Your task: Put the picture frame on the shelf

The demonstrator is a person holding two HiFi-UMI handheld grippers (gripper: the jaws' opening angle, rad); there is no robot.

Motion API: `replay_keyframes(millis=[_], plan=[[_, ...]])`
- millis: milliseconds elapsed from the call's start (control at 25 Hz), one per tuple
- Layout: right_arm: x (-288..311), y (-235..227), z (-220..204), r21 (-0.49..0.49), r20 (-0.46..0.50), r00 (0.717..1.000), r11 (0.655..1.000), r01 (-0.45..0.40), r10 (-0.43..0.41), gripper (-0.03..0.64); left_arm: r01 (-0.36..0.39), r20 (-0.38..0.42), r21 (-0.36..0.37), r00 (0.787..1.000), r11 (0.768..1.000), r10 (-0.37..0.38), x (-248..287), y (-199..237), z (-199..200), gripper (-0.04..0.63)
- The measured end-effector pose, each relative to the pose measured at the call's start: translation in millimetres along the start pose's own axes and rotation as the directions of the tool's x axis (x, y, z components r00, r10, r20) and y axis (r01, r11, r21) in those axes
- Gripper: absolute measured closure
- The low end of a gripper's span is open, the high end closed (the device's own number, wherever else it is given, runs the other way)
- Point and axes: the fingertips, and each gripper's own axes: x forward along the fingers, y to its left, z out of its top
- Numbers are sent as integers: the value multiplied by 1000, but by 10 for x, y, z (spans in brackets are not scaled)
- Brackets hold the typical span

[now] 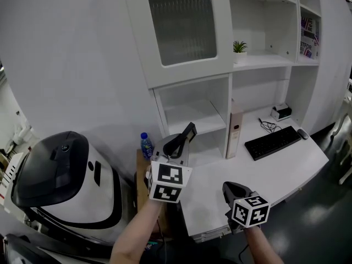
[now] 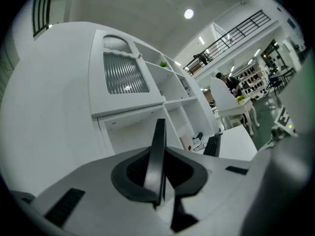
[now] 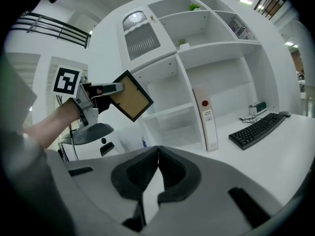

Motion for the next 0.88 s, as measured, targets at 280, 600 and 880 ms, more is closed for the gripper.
replay_keyframes(millis=[280,600,880], plan=[[32,-76,41,11,4,1000,1000,-2,1,615,13,-4,150,1000,989,-12,321,39,126,549],[78,-250,79,32,11,1000,999,13,-13,615,33,3,342,999,939,-36,684,-76,222,549],[113,-457,67,49,8,999,998,39,-39,615,69,-1,488,997,870,-78,1060,-277,160,549]])
